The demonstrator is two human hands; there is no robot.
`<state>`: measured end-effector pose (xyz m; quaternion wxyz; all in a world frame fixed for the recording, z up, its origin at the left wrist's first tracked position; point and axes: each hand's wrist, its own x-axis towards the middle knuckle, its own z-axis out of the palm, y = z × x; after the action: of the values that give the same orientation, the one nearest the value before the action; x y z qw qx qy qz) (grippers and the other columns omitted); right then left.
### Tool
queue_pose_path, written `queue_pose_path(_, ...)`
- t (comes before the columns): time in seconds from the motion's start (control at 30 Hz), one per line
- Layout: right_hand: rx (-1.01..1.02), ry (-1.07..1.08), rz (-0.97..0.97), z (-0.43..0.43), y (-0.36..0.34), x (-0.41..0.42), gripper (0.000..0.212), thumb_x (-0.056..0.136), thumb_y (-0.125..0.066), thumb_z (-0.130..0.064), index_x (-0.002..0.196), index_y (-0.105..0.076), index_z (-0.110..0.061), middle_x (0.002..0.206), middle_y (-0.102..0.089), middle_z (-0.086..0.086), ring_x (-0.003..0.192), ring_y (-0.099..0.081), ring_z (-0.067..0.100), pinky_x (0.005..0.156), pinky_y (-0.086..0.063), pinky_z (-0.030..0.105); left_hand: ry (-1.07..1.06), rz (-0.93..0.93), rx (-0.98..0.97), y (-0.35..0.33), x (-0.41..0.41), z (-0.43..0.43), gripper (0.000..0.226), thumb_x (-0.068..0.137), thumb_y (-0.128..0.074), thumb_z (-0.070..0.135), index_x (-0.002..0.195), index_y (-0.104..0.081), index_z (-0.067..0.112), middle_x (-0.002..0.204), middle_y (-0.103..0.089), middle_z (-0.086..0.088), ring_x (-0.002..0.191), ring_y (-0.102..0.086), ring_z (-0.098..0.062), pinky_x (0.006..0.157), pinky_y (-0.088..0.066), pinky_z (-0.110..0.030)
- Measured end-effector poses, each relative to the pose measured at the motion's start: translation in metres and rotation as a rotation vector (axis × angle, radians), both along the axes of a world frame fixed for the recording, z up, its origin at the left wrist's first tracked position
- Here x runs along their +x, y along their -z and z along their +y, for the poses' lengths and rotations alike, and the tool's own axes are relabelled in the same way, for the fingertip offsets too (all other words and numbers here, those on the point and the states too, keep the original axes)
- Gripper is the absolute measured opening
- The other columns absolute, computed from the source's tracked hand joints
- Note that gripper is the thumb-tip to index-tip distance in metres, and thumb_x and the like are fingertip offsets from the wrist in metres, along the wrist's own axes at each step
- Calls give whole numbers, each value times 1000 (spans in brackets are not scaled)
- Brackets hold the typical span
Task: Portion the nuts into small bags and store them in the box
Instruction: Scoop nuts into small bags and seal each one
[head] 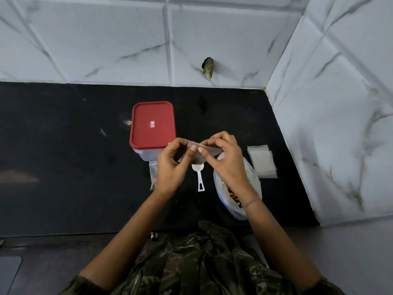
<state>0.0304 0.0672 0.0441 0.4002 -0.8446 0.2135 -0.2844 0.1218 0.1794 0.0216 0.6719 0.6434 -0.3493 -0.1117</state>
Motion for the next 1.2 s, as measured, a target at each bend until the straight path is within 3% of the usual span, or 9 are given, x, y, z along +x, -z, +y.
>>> queue_pose_path(0.1, 114, -2, 24, -4, 3, -6, 11, 84, -68, -32, 92, -65, -26, 93, -54, -15, 99, -49, 5, 78, -40, 11, -16, -10, 8, 1, 1, -1, 18, 90, -58, 29, 90, -63, 12, 82, -65, 0, 81, -63, -18, 72, -53, -29)
queue_pose_path(0.27, 116, 6, -12, -6, 5, -6, 6, 84, -68, -27, 86, -63, -25, 87, -54, -17, 93, -52, 9, 76, -44, 16, -5, 92, 0, 3, -3, -3, 21, 87, -59, 34, 91, -61, 14, 80, -63, 10, 77, -61, -6, 68, -50, -21)
queue_pose_path(0.4, 111, 2, -16, -3, 5, -4, 6, 83, -68, -29, 84, -63, -28, 86, -54, -17, 91, -50, 5, 75, -40, 9, 14, 191, -28, 1, -3, -5, 24, 84, -64, 34, 92, -65, 11, 82, -66, -6, 80, -64, -23, 70, -53, -46)
queue_pose_path(0.53, 275, -25, -35, 0, 6, -3, 7, 84, -68, -29, 88, -63, -31, 90, -57, -15, 93, -57, 4, 75, -47, 16, -16, 194, -46, 0, -3, -7, 25, 85, -62, 32, 91, -66, 8, 83, -65, -13, 83, -62, -35, 71, -51, -50)
queue_pose_path(0.67, 470, -25, -59, 3, 8, -5, 10, 87, -65, -21, 97, -63, -22, 96, -64, -9, 87, -58, -6, 67, -46, 11, -32, 230, -51, -2, -2, -5, 24, 84, -62, 34, 90, -66, 11, 80, -66, 1, 81, -63, -20, 70, -51, -38)
queue_pose_path(0.87, 345, 5, -43, 3, 12, -3, 12, 87, -65, -25, 84, -60, -36, 87, -61, -13, 92, -58, 6, 74, -45, 15, -2, 329, -73, -2, -9, -4, 13, 86, -63, 21, 96, -62, 14, 84, -68, 8, 83, -65, -6, 65, -54, -22)
queue_pose_path(1.0, 347, 33, -56, 7, 13, -1, 12, 85, -66, -29, 83, -61, -40, 84, -63, -14, 93, -58, 10, 76, -43, 16, -45, 302, -49, -2, -12, -5, 7, 84, -64, 18, 91, -63, 16, 79, -70, 13, 80, -66, -4, 67, -54, -22)
queue_pose_path(1.07, 410, 37, -48, 8, 16, -2, 3, 85, -66, -31, 87, -65, -33, 89, -67, -8, 93, -61, 10, 75, -46, 18, -62, 282, -37, -1, -11, -5, 2, 87, -63, 12, 87, -64, 14, 76, -69, 12, 76, -65, -3, 65, -53, -22)
queue_pose_path(1.2, 563, 32, -55, 10, 19, -3, 28, 85, -65, -34, 104, -67, -13, 99, -69, 1, 96, -64, 13, 83, -53, 28, -88, 319, -42, -1, -8, -3, 4, 88, -63, 9, 89, -62, 5, 75, -68, 7, 76, -65, -7, 65, -56, -27)
